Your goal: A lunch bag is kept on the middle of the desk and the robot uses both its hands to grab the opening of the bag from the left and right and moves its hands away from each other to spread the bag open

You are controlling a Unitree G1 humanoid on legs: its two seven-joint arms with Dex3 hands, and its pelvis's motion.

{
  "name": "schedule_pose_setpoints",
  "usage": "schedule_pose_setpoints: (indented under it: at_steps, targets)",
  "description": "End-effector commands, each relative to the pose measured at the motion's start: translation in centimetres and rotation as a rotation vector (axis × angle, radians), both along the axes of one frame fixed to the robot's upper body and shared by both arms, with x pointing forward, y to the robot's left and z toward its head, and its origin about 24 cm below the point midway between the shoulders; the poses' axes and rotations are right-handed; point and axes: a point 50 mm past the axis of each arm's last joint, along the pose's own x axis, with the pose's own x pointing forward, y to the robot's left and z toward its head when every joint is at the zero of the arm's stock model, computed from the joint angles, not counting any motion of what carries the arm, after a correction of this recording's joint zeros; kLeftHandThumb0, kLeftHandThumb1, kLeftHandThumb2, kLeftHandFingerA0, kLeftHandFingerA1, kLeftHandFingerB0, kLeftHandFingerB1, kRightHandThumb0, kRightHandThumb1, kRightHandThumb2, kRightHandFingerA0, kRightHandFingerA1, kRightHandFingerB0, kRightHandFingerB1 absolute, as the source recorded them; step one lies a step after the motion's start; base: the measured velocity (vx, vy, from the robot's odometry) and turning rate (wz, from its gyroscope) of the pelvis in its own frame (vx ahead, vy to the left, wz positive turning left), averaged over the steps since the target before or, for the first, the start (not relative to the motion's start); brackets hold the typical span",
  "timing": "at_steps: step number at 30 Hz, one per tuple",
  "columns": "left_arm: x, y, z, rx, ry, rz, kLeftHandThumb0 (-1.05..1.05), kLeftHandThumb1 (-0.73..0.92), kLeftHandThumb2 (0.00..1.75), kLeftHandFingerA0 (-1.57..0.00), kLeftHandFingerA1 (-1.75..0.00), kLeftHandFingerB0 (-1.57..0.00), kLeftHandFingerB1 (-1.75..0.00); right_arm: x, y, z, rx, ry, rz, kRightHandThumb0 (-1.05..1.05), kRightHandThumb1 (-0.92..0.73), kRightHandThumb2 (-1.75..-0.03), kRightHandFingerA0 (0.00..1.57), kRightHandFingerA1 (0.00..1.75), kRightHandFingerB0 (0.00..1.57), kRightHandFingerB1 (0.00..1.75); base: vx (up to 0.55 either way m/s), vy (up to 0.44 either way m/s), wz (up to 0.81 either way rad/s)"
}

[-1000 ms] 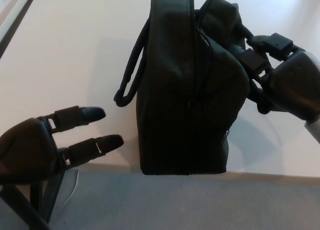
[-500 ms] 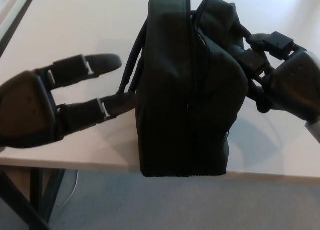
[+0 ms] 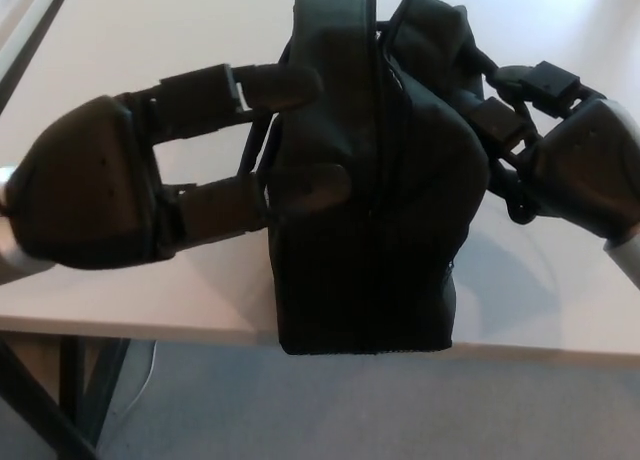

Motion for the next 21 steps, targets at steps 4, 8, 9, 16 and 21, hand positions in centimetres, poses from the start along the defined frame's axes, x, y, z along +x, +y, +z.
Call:
schedule_pose_setpoints:
  at_steps: [4, 8, 9, 16, 21]
  targets:
    - [0.9, -0.9, 0.2, 0.083, -0.013, 0.01, -0.32, 0.55, 0.57, -0.21, -0.31, -0.14, -0.32, 0.2, 1.0, 0.2, -0.035, -0.015, 0.02, -0.4, -0.67, -0.61, 0.45, 0.36, 0.32, 0.31, 0.0, 0.0, 0.0]
    - [1.7, -1.2, 0.4, 0.078, -0.007, 0.017, -0.3, 0.53, 0.57, -0.19, -0.3, -0.09, -0.33, 0.1, 1.3, -0.1, -0.084, -0.044, 0.031, -0.31, -0.56, -0.57, 0.44, 0.36, 0.29, 0.31, 0.0, 0.0, 0.0]
    - [1.9, -1.2, 0.5, 0.08, -0.013, 0.021, -0.13, 0.53, 0.55, -0.19, -0.3, -0.09, -0.32, 0.1, 1.3, -0.2, -0.104, -0.066, 0.037, -0.24, -0.53, -0.56, 0.44, 0.36, 0.32, 0.33, 0.0, 0.0, 0.0]
    - [3.7, -1.0, 2.3, 0.065, -0.032, 0.082, -0.03, 0.38, 0.86, -0.09, -0.48, -0.02, -0.47, 0.0, 1.3, -0.7, -0.151, -0.087, 0.047, -0.52, -0.5, -0.77, 0.47, 0.48, 0.33, 0.44, 0.0, 0.0, 0.0]
    - [4.5, 0.3, 2.2, 0.046, -0.012, 0.16, -0.01, 0.54, 0.56, -0.16, -0.28, -0.11, -0.32, -0.3, 1.4, -0.8, -0.119, -0.121, 0.079, -0.25, -0.58, -0.58, 0.55, 0.38, 0.4, 0.34, 0.0, 0.0, 0.0]
